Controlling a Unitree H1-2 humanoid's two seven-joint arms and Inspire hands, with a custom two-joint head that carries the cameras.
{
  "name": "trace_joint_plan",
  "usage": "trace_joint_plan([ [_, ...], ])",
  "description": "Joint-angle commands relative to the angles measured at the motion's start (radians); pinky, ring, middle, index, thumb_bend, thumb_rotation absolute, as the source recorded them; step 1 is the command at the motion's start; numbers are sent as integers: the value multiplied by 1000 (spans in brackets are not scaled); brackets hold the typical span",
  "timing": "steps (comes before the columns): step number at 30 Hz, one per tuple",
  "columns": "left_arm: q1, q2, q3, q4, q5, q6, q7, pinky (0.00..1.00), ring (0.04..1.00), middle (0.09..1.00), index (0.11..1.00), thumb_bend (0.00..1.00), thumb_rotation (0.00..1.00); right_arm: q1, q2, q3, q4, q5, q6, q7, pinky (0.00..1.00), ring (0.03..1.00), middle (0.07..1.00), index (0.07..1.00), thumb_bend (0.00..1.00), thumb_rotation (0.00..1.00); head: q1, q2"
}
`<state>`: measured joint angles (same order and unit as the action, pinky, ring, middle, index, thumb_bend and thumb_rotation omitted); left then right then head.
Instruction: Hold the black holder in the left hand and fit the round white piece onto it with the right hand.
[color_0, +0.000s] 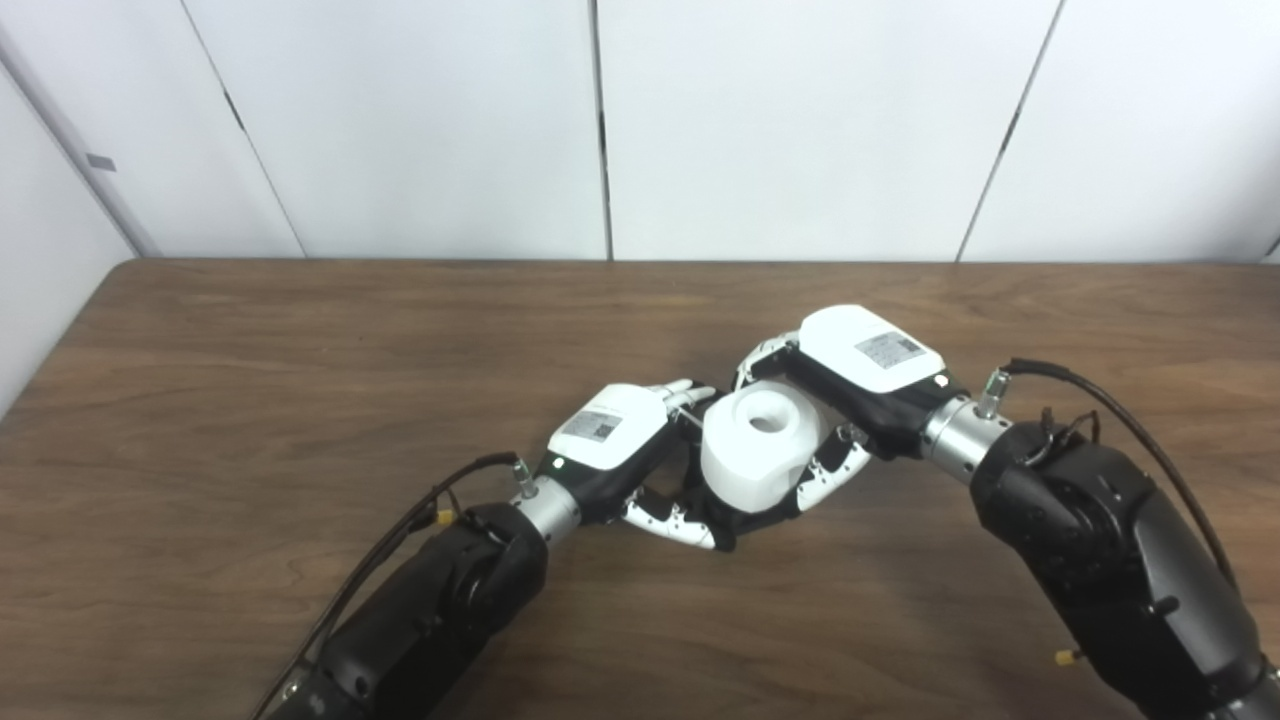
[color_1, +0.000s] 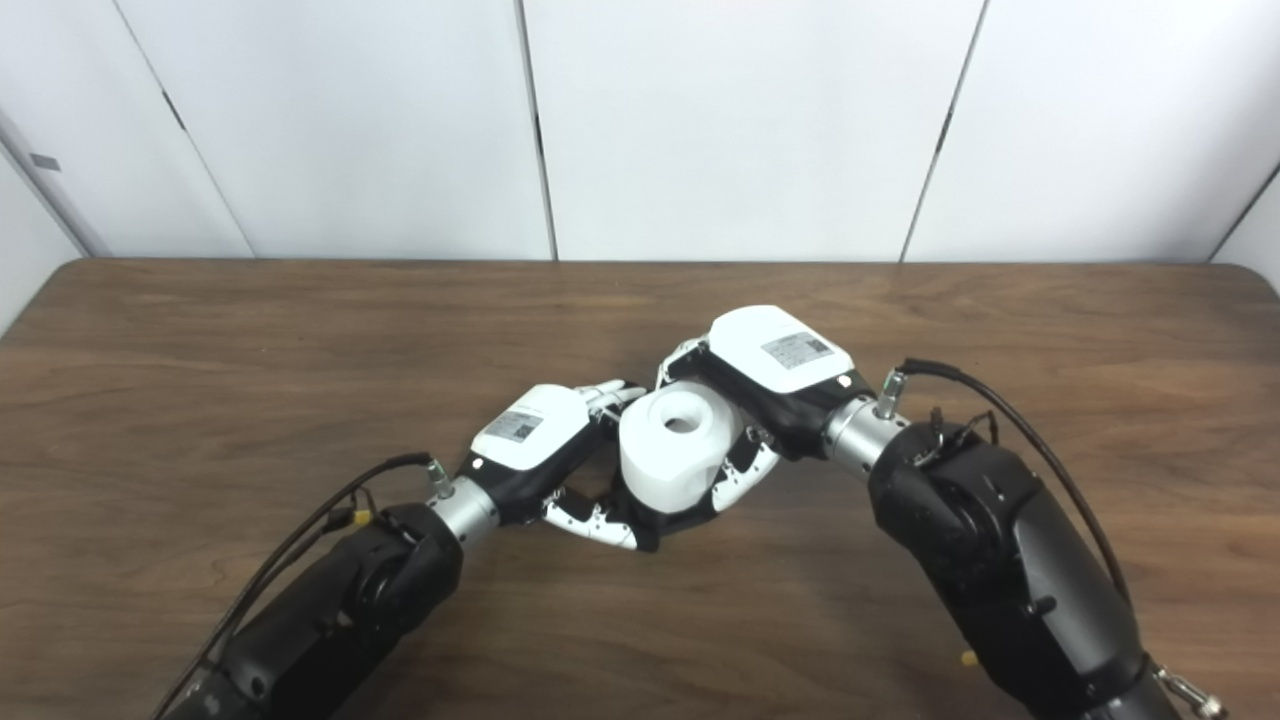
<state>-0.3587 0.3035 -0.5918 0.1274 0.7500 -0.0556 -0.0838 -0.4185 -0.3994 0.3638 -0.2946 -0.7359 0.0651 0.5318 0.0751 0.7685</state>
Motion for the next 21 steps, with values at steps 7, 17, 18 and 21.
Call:
trace_joint_plan([
  [7,57,12,-62,30,46,8,-103,905,938,917,485,524,70,-32,23,-4,0,-2,-33,-37,763,744,713,482,522,144,3,3],
  [17,56,13,-64,23,44,7,-105,892,935,913,485,524,71,-19,43,17,30,-19,-49,-45,775,744,715,482,522,143,7,11],
  [18,56,14,-64,23,42,7,-106,895,936,915,485,524,71,-18,43,17,37,-19,-53,-48,774,746,715,482,522,142,7,11],
  [21,56,14,-63,18,43,14,-111,894,937,917,485,524,71,-16,45,20,55,-21,-65,-56,775,746,712,482,523,141,10,10],
])
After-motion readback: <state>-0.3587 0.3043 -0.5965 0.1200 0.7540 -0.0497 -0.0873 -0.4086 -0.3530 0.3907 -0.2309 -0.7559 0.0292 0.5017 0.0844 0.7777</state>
